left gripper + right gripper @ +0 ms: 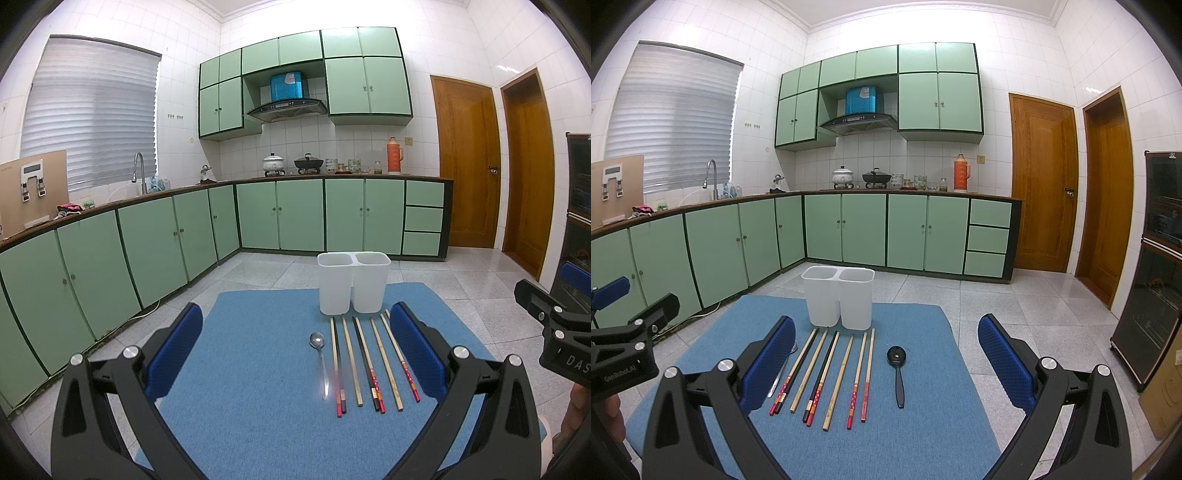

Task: Organize utensils

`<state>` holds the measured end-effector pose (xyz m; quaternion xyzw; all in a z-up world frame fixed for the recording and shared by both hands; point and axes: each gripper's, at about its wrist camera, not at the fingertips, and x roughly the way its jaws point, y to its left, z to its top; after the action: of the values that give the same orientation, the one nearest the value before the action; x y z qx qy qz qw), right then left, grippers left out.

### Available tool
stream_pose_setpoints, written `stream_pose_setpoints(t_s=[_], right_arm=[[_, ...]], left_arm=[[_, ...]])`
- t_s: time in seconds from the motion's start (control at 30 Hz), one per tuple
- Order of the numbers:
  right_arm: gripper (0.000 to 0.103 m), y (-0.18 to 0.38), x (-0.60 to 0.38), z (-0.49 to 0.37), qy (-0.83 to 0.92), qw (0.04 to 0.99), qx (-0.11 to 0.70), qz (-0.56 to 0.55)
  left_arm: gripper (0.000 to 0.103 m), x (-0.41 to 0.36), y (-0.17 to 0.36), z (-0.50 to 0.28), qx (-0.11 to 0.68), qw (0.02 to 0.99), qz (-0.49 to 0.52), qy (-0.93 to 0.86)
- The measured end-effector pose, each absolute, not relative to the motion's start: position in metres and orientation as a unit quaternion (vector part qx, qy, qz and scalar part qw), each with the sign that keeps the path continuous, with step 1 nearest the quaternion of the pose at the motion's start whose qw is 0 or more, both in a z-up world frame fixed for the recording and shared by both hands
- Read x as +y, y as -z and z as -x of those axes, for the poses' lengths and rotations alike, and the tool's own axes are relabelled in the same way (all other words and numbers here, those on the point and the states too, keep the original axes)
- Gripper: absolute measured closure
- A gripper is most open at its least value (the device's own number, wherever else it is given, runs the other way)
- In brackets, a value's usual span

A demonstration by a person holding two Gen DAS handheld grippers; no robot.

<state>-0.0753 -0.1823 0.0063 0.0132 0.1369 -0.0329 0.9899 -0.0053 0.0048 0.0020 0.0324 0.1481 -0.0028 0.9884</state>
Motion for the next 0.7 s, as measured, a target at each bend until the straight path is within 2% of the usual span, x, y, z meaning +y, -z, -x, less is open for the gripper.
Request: stream_pose_setpoints(t_s=[0.4, 0.7], right_arm=[[0.006, -0.006, -0.182, 0.075, 0.033, 0.990, 0.138, -0.013], [0.006, -0.004, -0.185, 0.064, 0.037, 0.988, 0.151, -0.012]], left_arm=[[0.005, 0.005, -0.001, 0.005, 0.149, 0.988, -0.033, 0.003], [0.005, 0.044, 0.008, -0.004, 0.169, 0.985, -0.035, -0.002]])
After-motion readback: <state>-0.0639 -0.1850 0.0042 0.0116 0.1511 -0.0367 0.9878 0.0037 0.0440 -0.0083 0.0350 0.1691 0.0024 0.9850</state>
